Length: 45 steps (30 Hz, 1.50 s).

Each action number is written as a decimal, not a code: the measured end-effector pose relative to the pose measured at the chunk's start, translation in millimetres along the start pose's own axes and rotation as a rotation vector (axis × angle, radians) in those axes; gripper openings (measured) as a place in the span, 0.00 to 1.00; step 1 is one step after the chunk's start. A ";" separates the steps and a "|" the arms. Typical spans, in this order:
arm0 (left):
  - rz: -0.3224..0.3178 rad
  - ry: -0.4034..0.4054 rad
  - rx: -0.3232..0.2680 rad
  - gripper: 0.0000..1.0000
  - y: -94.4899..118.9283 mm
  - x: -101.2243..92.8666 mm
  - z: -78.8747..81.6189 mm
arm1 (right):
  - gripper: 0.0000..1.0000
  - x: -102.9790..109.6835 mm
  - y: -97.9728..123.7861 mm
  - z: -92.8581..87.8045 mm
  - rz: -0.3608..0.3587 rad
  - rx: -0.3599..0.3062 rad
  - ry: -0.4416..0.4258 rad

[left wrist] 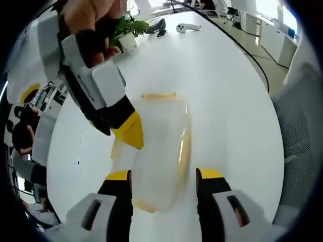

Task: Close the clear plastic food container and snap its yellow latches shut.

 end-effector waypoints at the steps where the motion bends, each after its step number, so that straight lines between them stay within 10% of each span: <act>1: -0.002 0.008 -0.001 0.49 0.7 0.5 -1.4 | 0.45 0.3 0.1 -0.4 -0.001 0.001 -0.001; 45: -0.121 -0.066 0.053 0.79 -22.3 26.1 -21.7 | 0.77 16.7 -1.2 -51.0 -0.137 0.041 0.184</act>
Point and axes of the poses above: the point that each gripper's makers call its tool centre point, and the gripper's own axes: y roughly backward along the fingers, x roughly to its left, z roughly out of its top, the point moved 1 cm from there along y, roughly backward along the fingers, and after that the axes turned 13 degrees about -y, right-handed, at the moved point
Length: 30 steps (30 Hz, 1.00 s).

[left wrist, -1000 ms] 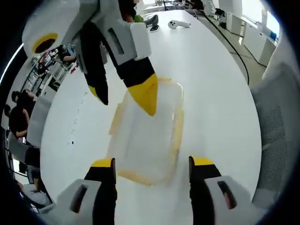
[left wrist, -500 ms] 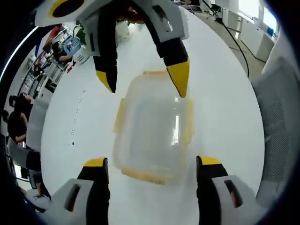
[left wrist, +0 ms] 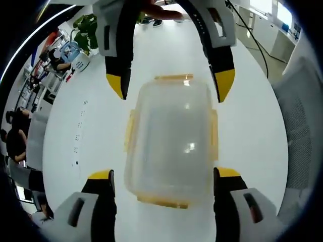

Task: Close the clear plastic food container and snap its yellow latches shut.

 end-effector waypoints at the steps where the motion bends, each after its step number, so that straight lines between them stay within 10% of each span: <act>1: -0.011 -0.005 0.001 0.79 -1.9 -2.9 0.4 | 0.77 0.1 -0.5 -0.6 -0.002 0.000 0.002; 30: -0.023 -0.059 0.055 0.79 -17.4 -8.3 -7.5 | 0.71 -1.0 -15.7 -6.5 -0.023 0.010 0.025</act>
Point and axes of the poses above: the point that each gripper's makers call its tool centre point, and the gripper's own axes: y roughly backward along the fingers, x roughly to its left, z roughly out of its top, the point moved 1 cm from there along y, roughly backward along the fingers, and after that the axes turned 13 degrees about -y, right-handed, at the moved point
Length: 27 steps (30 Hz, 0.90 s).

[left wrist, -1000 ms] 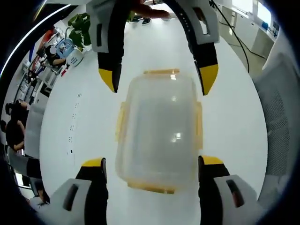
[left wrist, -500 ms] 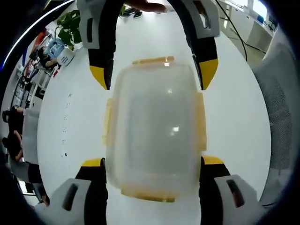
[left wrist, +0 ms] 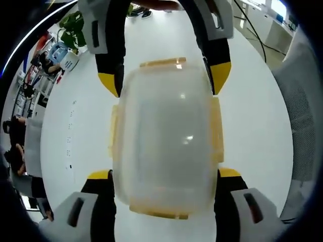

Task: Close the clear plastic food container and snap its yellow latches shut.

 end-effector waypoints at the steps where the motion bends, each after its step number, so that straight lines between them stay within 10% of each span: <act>1: 0.000 0.002 0.002 0.79 0.0 -0.9 -1.1 | 0.71 0.8 -0.3 0.7 0.001 -0.001 0.001; 27: 0.007 0.061 0.044 0.79 29.1 -40.9 -70.0 | 0.72 41.4 -26.4 70.2 0.022 -0.021 0.048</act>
Point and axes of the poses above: the point that each gripper's makers call its tool centre point, and the gripper's own axes: y roughly backward along the fingers, x roughly to its left, z roughly out of its top, the point moved 1 cm from there along y, roughly backward along the fingers, and after that the axes turned 13 degrees about -y, right-handed, at the moved point
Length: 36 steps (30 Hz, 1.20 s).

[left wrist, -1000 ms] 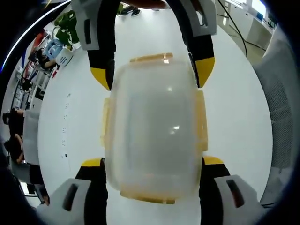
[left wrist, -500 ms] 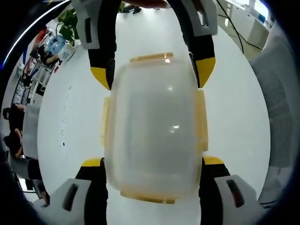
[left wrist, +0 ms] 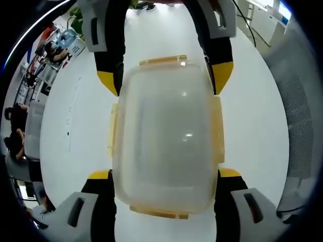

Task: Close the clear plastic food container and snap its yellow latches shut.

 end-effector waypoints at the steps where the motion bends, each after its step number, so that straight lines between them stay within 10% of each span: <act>1: 0.000 0.004 0.001 0.79 1.5 -1.4 -3.6 | 0.72 0.9 -1.1 2.2 0.001 0.000 0.001; 36: 0.017 0.051 -0.032 0.79 6.3 17.1 -40.4 | 0.72 -18.6 -15.6 39.7 0.001 -0.004 0.033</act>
Point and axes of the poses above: the point that each gripper's makers call its tool centre point, and the gripper's own axes: y roughly backward along the fingers, x roughly to its left, z roughly out of its top, the point moved 1 cm from there along y, roughly backward along the fingers, and after that the axes turned 13 degrees about -y, right-handed, at the moved point
